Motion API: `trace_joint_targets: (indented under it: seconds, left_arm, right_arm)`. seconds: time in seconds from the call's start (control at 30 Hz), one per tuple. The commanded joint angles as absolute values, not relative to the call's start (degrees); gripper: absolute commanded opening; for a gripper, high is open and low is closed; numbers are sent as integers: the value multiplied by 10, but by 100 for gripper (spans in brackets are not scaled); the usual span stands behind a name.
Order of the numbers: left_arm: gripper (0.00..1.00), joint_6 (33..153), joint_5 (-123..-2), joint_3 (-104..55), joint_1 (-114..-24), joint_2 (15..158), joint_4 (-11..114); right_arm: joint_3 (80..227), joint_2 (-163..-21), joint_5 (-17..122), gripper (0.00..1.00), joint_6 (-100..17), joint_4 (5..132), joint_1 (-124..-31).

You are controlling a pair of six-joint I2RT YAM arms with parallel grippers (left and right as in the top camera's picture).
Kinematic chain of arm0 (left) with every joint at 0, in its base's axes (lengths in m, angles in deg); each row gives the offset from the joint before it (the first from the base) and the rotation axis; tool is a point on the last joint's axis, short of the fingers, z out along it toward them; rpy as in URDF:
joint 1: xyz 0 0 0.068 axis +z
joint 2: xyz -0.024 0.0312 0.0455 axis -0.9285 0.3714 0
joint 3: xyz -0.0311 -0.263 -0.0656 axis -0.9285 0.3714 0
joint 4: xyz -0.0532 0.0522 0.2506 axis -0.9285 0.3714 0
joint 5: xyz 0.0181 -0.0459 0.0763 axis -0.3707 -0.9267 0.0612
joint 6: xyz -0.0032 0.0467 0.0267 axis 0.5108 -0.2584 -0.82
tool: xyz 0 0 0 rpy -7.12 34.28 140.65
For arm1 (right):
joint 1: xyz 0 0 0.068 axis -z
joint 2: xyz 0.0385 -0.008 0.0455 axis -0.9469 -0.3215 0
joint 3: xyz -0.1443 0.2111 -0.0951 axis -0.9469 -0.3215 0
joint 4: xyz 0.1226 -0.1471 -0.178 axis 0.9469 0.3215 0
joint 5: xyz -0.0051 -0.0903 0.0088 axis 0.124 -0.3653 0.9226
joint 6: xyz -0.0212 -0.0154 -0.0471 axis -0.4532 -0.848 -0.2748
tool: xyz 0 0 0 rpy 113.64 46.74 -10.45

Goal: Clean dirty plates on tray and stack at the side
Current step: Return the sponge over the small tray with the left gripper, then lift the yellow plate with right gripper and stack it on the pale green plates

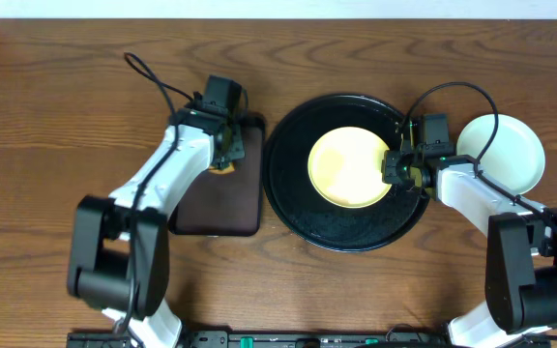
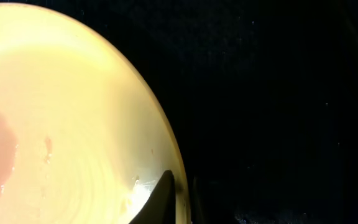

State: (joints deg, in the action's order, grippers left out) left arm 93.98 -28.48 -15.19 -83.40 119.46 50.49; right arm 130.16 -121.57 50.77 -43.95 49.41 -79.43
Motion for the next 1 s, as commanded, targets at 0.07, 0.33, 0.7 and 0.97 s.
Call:
trace_joint_targets:
  seconds: [0.07, 0.33, 0.7, 0.97]
  left_arm:
    - [8, 914, -261, -151, -834, 1224, 479]
    - [52, 914, -261, -151, -834, 1226, 480]
    - [82, 914, -261, -151, -834, 1226, 480]
    - [82, 914, -261, -151, -834, 1226, 480]
  right_arm:
    - [1295, -1222, 506, 16, -439, 494, -799]
    - [1295, -1224, 506, 6, -439, 487, -799]
    - [1399, -1110, 430, 1, -545, 566, -804]
    - [1425, -1005, 214, 1, -653, 584, -891]
